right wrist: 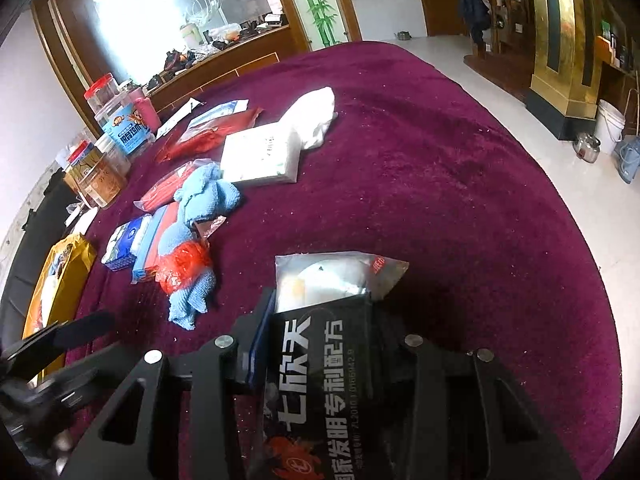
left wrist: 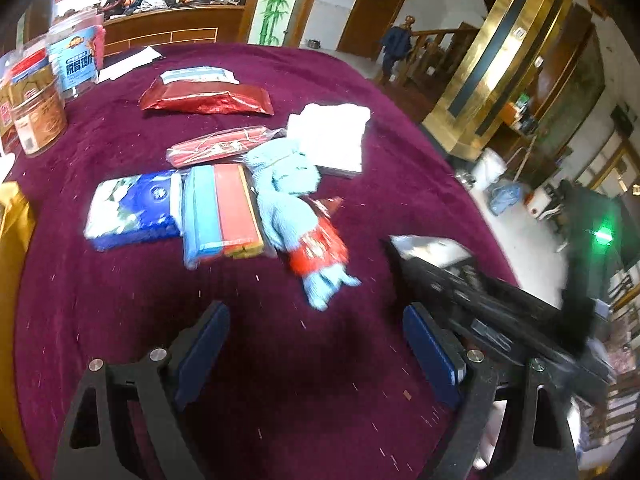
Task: Organize soft objects
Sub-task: 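Grasp the blue knit glove wrapped in red plastic with the left tool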
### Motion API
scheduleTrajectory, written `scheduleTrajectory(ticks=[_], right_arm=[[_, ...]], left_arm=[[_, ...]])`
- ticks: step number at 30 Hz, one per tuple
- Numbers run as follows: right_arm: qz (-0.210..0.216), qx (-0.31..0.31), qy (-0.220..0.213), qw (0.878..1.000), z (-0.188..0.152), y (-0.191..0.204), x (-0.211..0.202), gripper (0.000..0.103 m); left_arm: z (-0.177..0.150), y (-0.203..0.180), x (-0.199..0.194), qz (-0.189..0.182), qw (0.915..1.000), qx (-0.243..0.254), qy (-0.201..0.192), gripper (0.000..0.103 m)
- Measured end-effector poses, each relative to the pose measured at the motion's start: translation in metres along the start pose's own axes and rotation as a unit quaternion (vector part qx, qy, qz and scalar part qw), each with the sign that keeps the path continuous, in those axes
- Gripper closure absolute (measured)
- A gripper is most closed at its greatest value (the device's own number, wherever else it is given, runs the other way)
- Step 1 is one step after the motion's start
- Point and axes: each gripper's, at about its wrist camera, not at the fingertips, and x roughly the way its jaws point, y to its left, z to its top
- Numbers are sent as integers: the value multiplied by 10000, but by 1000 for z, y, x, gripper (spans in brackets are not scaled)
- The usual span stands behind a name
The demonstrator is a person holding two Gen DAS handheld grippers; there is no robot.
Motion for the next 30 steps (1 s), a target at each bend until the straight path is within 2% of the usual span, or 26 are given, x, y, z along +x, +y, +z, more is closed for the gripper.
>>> scheduleTrajectory(ticks=[6, 10, 12, 13, 16, 19, 25, 30], right_arm=[[187, 134, 14, 9997, 0, -6, -1, 61], [315, 282, 17, 9991, 1, -12, -1, 62], [375, 332, 21, 9987, 2, -13, -1, 61], [360, 316, 20, 9989, 1, -12, -1, 61], [307, 259, 18, 9992, 1, -10, -1, 61], [305, 254, 17, 9992, 1, -10, -1, 61], [493, 403, 8, 9980, 2, -16, -1, 61], [511, 314, -9, 9982, 2, -13, -1, 62]], left_arm=[[18, -6, 27, 292, 9992, 263, 41, 13], [30, -3, 36, 266, 9995, 179, -22, 14], [32, -4, 40, 377, 9990, 231, 19, 28], [32, -5, 45, 365, 9989, 289, 102, 50], [30, -14, 50, 506, 9967, 630, 102, 62], [30, -15, 47, 432, 9970, 639, 97, 69], [31, 3, 20, -6, 9997, 187, -160, 69], [14, 17, -19, -365, 9987, -35, -361, 69]])
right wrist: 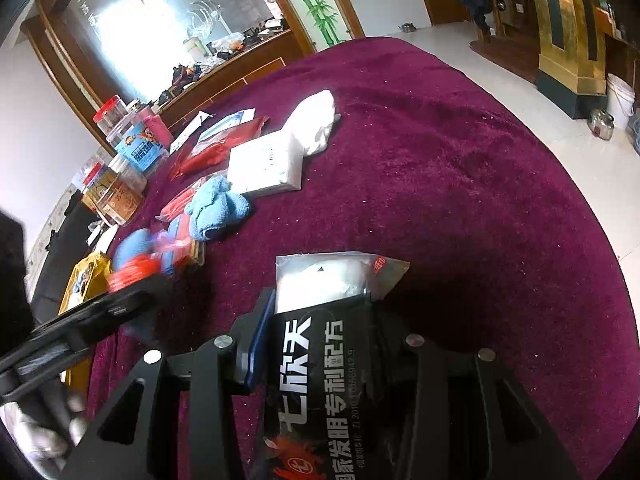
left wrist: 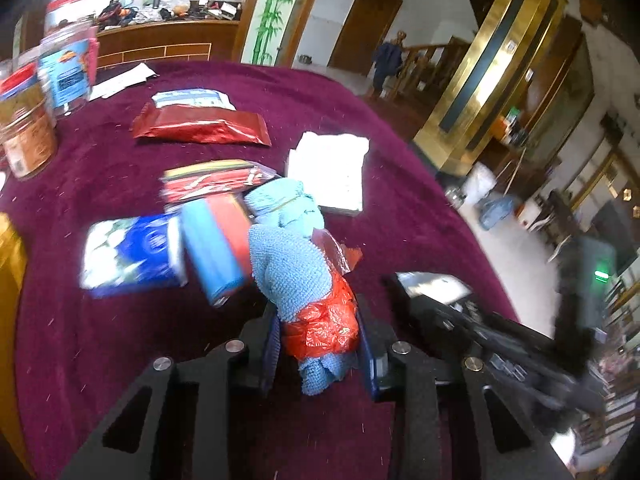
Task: Organize soft objects
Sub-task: 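Grasp the blue knit glove wrapped in red plastic with the left tool, then drop the glove in the tray with the left tool while the right tool drops the black bag there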
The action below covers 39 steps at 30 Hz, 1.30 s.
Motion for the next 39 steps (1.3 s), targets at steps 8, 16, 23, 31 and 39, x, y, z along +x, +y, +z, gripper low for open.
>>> scheduleTrajectory(ticks=[8, 16, 23, 31, 39], right_arm=[[56, 77, -78, 9999, 0, -3, -2, 63], [-94, 86, -72, 9999, -2, 4, -5, 63], [616, -150, -70, 9980, -1, 68, -39, 63], [1329, -1404, 245, 9808, -14, 218, -43, 63], [1679, -2399, 834, 9525, -48, 340, -4, 63]], left_arm=[[-39, 68, -99, -312, 9966, -670, -375, 69], [-83, 192, -188, 696, 9816, -1610, -752, 68], [-108, 275, -202, 1465, 9634, -2207, -411, 68], [-108, 308, -184, 1778, 9525, -2474, 0, 68], [-99, 325, -184, 2060, 9416, -2660, -113, 64]])
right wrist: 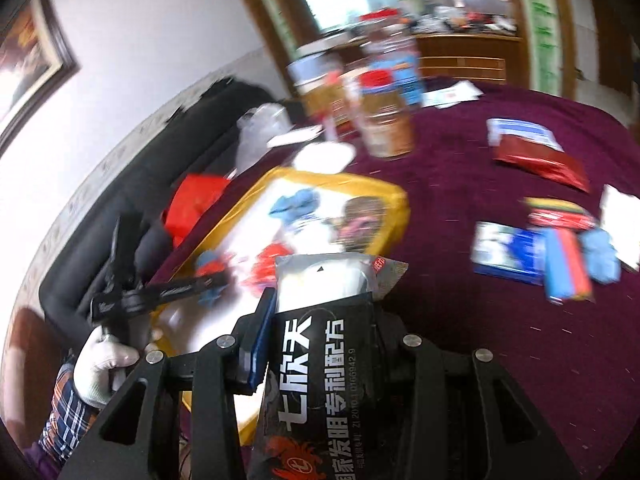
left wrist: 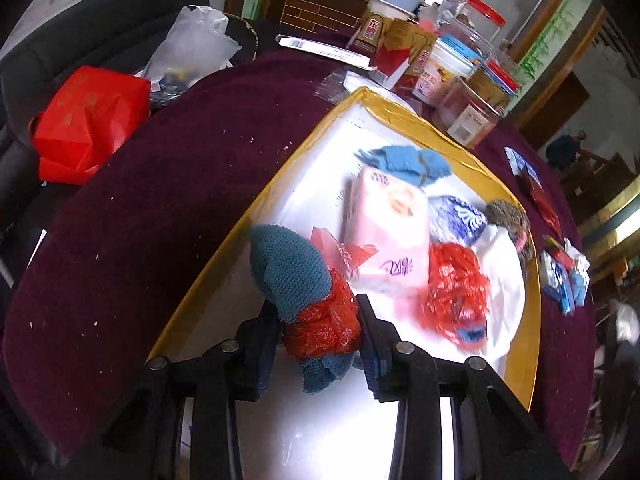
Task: Organize soft objects
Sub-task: 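Drop the glove in the tray with the left tool while the right tool drops the black bag there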
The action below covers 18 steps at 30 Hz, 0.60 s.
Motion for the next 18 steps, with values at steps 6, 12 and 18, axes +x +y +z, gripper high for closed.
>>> scheduleTrajectory(ticks=[6, 12, 18], right_arm=[[254, -333, 552, 9976, 2, 43, 49, 63], [421, -676, 1247, 9890, -3, 69, 95, 63], [293, -1332, 1846, 9733, -9, 92, 138, 63]], left_arm=[[8, 3, 0, -412, 9987, -278, -100, 46], [3, 16, -26, -1140, 9900, -716, -417, 33], [-15, 35, -63, -1492, 9795, -950, -964, 29]])
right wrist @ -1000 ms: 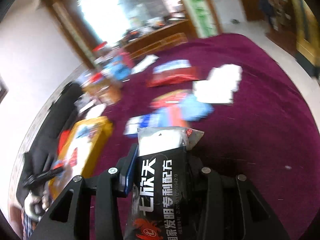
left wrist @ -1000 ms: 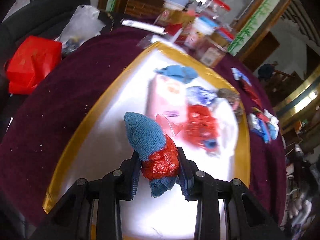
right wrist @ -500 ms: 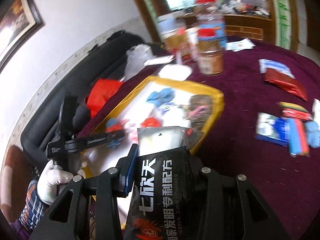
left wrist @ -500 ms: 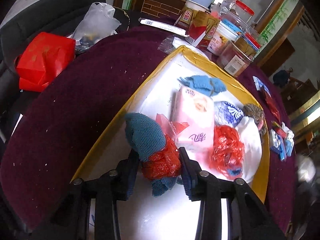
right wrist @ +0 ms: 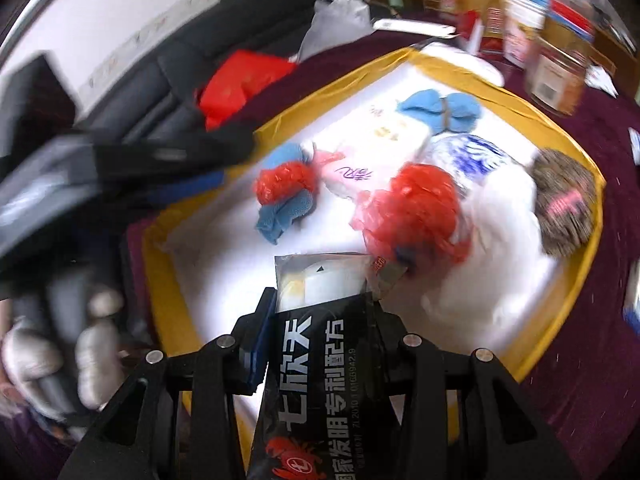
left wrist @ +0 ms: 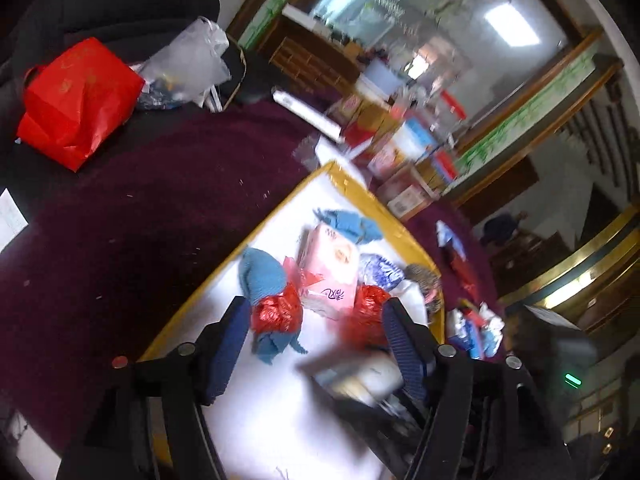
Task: Organize soft objects
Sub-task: 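Drop the glove in the tray with the left tool while the right tool drops the black bag there, then grasp the light blue knit cloth with the right tool while the left tool grasps the blue tissue pack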
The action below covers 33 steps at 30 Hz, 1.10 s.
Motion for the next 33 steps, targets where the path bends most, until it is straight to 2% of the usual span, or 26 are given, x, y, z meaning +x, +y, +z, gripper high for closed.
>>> scheduleTrajectory(ticks=[4, 9, 13, 18, 23, 29, 33], right_arm=[[-300, -350, 233, 9987, 16, 7, 23, 63], [-574, -608, 132, 9964, 32, 12, 35, 63], [-810, -472, 4, 9956, 41, 4, 40, 58], [-718, -274, -210, 9968, 27, -4, 16, 53], [-462, -48, -897, 9949, -10, -16, -39, 34], [-345, 516, -1206, 9908, -86, -57, -78, 34], [-700, 1086, -1169, 9847, -144, -101, -98, 34]], left_arm=[[-6, 5, -17, -111, 9998, -20, -168, 29], [-13, 10, -33, -114, 9993, -15, -365, 29], [-17, 12, -37, -63, 9990, -47, -429, 27], [-25, 12, -38, -58, 9991, -87, -399, 25], [-40, 5, -44, -228, 9990, -229, -294, 24], [-55, -26, -53, -348, 9990, 102, -273, 15], [-65, -49, -43, -431, 9984, 358, -100, 14]])
